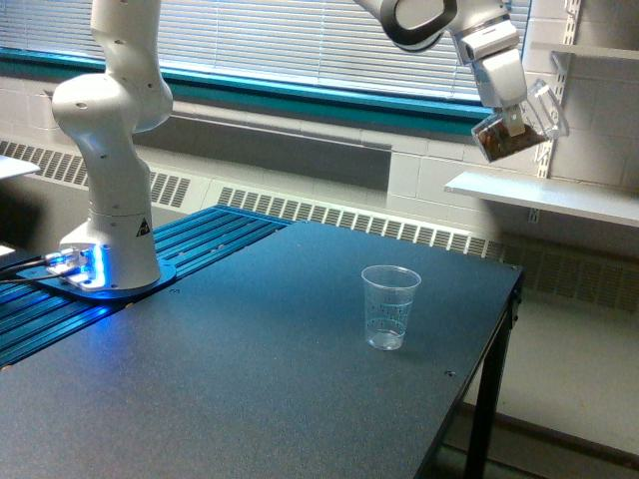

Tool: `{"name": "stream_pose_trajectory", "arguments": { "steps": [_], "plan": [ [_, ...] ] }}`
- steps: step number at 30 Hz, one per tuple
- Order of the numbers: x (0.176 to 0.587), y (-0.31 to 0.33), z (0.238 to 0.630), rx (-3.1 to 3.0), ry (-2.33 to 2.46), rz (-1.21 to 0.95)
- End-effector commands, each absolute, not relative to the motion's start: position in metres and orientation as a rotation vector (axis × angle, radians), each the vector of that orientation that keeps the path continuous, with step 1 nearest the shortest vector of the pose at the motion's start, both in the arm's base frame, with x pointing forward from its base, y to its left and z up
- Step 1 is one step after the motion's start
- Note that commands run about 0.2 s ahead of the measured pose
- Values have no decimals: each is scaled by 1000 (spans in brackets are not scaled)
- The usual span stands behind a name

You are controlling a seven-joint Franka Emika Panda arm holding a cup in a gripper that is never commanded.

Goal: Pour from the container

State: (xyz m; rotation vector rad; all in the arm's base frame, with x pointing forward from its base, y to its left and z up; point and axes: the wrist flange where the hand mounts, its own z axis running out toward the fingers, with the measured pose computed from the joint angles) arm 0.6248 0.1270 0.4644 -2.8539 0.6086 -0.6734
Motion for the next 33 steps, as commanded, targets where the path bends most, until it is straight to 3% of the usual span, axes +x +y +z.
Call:
{"name": "stream_pose_trajectory", "arguments": {
  "steps": [1,13,33],
  "plan": [
    [625,101,475,-2854,591,-740],
    [606,77,463,-2882,571,-761],
    [540,39,423,-2974,506,-726]
  ]
}}
